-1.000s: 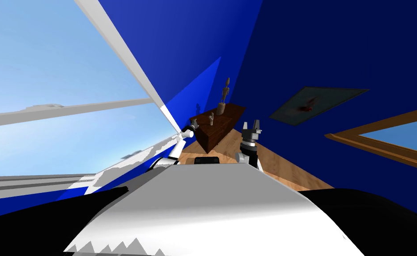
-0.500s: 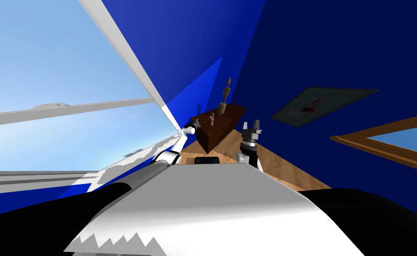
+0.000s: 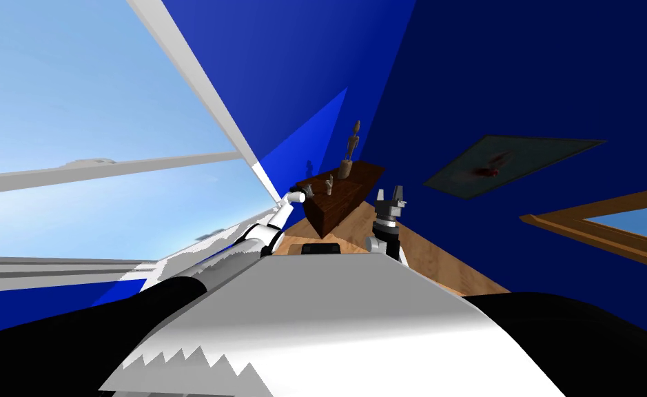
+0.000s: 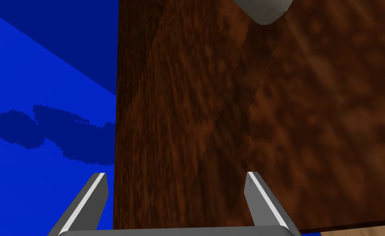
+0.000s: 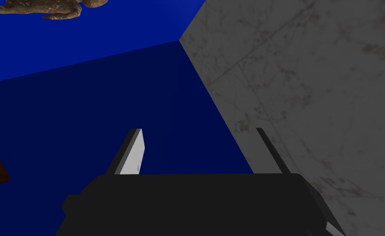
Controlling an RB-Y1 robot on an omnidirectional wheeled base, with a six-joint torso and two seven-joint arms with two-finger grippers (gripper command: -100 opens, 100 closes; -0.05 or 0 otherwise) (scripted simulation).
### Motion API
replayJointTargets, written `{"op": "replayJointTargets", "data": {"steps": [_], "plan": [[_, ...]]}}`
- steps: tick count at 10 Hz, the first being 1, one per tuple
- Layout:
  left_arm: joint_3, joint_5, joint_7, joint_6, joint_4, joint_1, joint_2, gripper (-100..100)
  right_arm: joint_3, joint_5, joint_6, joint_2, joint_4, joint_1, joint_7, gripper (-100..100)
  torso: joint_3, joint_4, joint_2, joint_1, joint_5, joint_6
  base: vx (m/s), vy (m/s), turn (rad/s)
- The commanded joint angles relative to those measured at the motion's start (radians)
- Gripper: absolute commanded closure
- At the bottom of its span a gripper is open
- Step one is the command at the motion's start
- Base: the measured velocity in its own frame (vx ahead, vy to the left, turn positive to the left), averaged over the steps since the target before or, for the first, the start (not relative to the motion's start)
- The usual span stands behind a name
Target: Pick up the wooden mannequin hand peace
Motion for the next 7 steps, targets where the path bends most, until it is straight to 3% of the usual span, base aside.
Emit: {"op": "replayJointTargets", "data": {"steps": [1, 2, 7], "plan": [[-0.001, -0.002, 0.006, 0.018, 0.017, -0.028, -0.001, -100, 0.0, 0.0, 0.0, 0.0, 0.0, 0.0, 0.0, 0, 0.0, 0.0, 0.0, 0.0, 0.0, 0.0, 0.003, -0.007, -0.006], [-0.014, 0.021, 0.024, 0.06, 0.066, -0.069, -0.001, -100, 0.0, 0.0, 0.0, 0.0, 0.0, 0.0, 0.0, 0, 0.0, 0.0, 0.0, 0.001, 0.0, 0.0, 0.003, -0.012, 0.063], [-0.041, 0.064, 0.06, 0.169, 0.187, -0.22, -0.004, -100, 0.0, 0.0, 0.0, 0.0, 0.0, 0.0, 0.0, 0, 0.0, 0.0, 0.0, 0.0, 0.0, 0.0, 0.008, -0.021, 0.04]]}}
